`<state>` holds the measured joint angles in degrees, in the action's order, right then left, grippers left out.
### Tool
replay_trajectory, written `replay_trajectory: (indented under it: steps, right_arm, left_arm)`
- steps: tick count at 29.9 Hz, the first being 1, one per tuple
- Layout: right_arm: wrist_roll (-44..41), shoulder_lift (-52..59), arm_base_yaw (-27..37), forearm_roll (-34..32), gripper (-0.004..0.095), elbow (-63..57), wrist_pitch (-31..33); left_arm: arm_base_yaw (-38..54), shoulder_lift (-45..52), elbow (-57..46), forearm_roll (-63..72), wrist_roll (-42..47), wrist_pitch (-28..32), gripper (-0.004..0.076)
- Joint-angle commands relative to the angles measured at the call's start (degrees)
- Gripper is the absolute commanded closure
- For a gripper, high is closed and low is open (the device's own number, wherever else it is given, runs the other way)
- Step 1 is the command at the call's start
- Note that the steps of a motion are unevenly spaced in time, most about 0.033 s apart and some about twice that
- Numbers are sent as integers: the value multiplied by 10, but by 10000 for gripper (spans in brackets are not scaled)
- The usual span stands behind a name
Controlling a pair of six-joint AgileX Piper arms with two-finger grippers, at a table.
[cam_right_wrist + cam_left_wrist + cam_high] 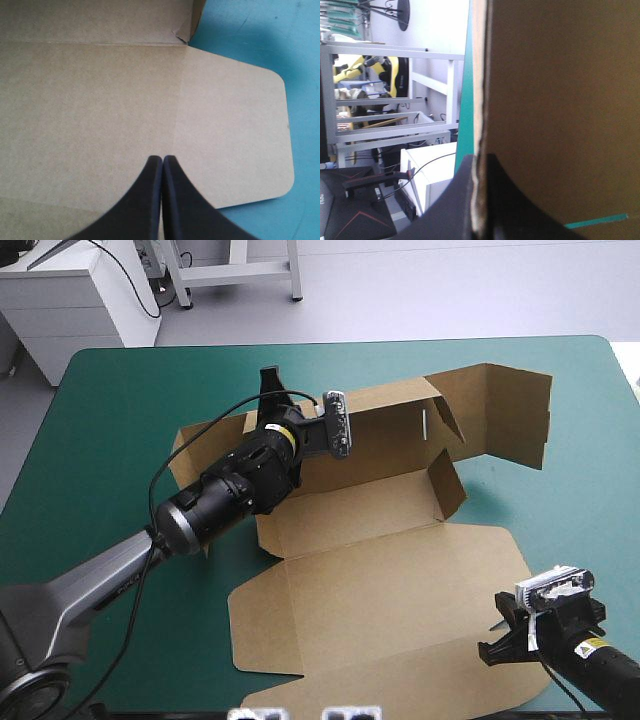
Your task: Fold the box
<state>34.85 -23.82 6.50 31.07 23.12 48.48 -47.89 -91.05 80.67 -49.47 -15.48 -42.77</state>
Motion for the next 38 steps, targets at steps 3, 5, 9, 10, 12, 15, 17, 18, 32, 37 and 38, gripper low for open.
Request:
replay_trajectory:
  steps: [3, 5, 9, 10, 12, 15, 17, 18, 32, 37, 38]
  right_arm:
    - [2, -5, 1, 19, 922, 16, -25]
    - [2, -5, 1, 19, 922, 16, -25]
    - [2, -5, 1, 19, 922, 16, -26]
    - [2, -5, 1, 19, 922, 16, -26]
    - [2, -5, 1, 19, 922, 16, -26]
    - [2, -5, 1, 19, 922, 16, -26]
    - [2, -5, 1, 19, 922, 16, -26]
    - [2, -5, 1, 19, 922, 16, -26]
    - [2, -5, 1, 52, 922, 20, -44]
    - [2, -5, 1, 53, 922, 60, -41]
    - [2, -5, 1, 53, 922, 68, -44]
  left_arm:
    - [-22, 58, -70, -95, 66, 51, 732]
    - [-27, 66, -99, -118, 74, 70, 732]
    - [-42, 84, -161, -249, 170, 99, 732]
    - [-45, 88, -173, -281, 195, 105, 732]
    - [-48, 101, -202, -356, 263, 122, 732]
    - [-48, 113, -236, -444, 336, 137, 732]
    - [-48, 115, -251, -474, 363, 133, 732]
    - [-48, 116, -258, -481, 373, 132, 732]
    - [-48, 117, -263, -507, 429, 150, 732]
    - [-48, 130, -263, -507, 429, 185, 732]
    - [-48, 131, -263, -507, 429, 185, 732]
